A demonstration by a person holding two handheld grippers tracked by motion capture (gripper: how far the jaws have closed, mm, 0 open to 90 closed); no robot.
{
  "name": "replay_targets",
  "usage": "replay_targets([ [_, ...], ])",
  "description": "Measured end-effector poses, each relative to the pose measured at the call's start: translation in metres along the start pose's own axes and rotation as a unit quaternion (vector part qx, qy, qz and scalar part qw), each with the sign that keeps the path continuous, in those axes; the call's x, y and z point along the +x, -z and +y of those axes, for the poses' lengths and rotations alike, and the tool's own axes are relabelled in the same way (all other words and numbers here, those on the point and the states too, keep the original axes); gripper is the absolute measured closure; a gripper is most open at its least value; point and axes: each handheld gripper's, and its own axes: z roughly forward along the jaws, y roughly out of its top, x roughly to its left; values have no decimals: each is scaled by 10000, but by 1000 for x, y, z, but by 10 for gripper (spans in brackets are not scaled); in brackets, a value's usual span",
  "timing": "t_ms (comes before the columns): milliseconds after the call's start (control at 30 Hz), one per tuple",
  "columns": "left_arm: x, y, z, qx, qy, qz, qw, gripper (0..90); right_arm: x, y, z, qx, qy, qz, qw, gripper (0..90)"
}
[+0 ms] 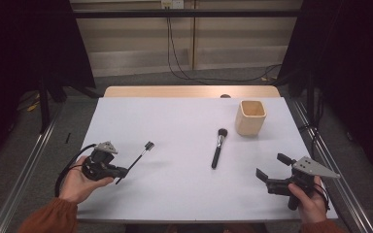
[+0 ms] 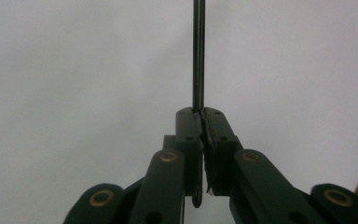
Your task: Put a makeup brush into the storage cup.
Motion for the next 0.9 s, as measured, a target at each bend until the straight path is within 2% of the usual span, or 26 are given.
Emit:
replay_targets([
  [33, 3, 2, -1, -193, 91, 196, 9996, 860, 0, 0, 0, -4, 5, 1, 10000, 1],
  [100, 4, 3, -2, -362, 163, 176, 9991, 860, 0, 0, 0, -8, 16, 4, 10000, 2],
  [133, 4, 4, -3, -427, 140, 235, 9987, 860, 0, 0, 0, -8, 15, 3, 10000, 1],
  [167, 4, 4, -3, -427, 140, 235, 9987, 860, 0, 0, 0, -1, 9, 2, 10000, 1],
  [200, 4, 3, -4, -544, 187, 180, 9982, 860, 0, 0, 0, 0, 5, 3, 10000, 1],
  [300, 5, 1, -5, -619, 153, 289, 9975, 860, 0, 0, 0, -10, 4, -6, 10000, 1],
  [333, 5, 0, -6, -681, 208, 256, 9971, 860, 0, 0, 0, -16, 12, -7, 10000, 1],
  [467, 2, -2, -6, -875, 66, 262, 9958, 859, 0, 1, 0, -40, 7, -7, 10000, 1],
  [600, -1, -5, -6, -906, -10, 295, 9954, 859, 0, 1, 0, -46, 6, -7, 10000, 1],
  [633, -2, -8, -7, -1007, -54, 272, 9945, 860, 0, 1, 0, -44, 10, -3, 10000, 1],
  [667, -2, -8, -7, -1007, -54, 272, 9945, 860, 0, 1, 0, -44, 10, -3, 10000, 1],
  [767, -4, -11, -11, -1311, -103, 223, 9911, 859, 0, 1, 0, -49, 3, -10, 10000, 2],
  [800, -4, -11, -11, -1311, -103, 223, 9911, 860, 0, 1, 0, -51, 2, -13, 10000, 2],
  [867, -6, -11, -11, -1535, -155, 231, 9878, 860, 0, 1, 0, -55, 1, -12, 10000, 2],
  [900, -7, -12, -11, -1621, -176, 171, 9865, 859, 0, 1, 0, -56, -3, -13, 10000, 2],
])
